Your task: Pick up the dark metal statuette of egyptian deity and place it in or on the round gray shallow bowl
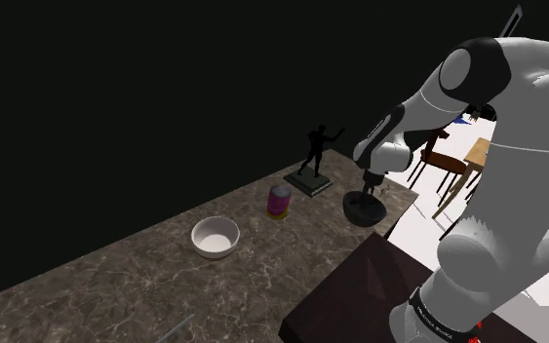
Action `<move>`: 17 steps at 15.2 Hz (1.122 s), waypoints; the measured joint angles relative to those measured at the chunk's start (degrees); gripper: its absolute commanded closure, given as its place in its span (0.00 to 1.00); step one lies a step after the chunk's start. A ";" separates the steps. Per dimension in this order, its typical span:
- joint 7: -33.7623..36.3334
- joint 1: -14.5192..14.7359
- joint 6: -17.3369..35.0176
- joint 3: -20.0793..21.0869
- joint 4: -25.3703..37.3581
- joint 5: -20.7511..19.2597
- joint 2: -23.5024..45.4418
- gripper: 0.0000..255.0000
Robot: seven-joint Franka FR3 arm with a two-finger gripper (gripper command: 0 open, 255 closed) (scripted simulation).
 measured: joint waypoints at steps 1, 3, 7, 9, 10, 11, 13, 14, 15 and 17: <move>0.00 0.00 0.00 0.00 0.00 0.00 0.00 0.00; 0.00 0.00 0.00 0.00 0.00 0.00 0.00 0.00; 0.30 0.23 -0.81 -0.41 0.06 -0.54 -0.79 0.00; 1.76 1.30 -3.31 -1.64 -0.30 -2.47 -3.85 0.00; 2.76 1.90 -4.90 -2.13 -0.14 -3.52 -5.38 0.00; 3.11 2.06 -5.88 -2.50 -0.12 -4.21 -6.40 0.00; 3.38 2.16 -6.47 -2.74 -0.23 -4.70 -7.12 0.00; 3.40 2.16 -6.58 -2.78 -0.22 -4.76 -7.20 0.00; 3.43 2.17 -6.63 -2.80 -0.22 -4.80 -7.25 0.00; 3.45 2.18 -6.68 -2.81 -0.21 -4.83 -7.28 0.00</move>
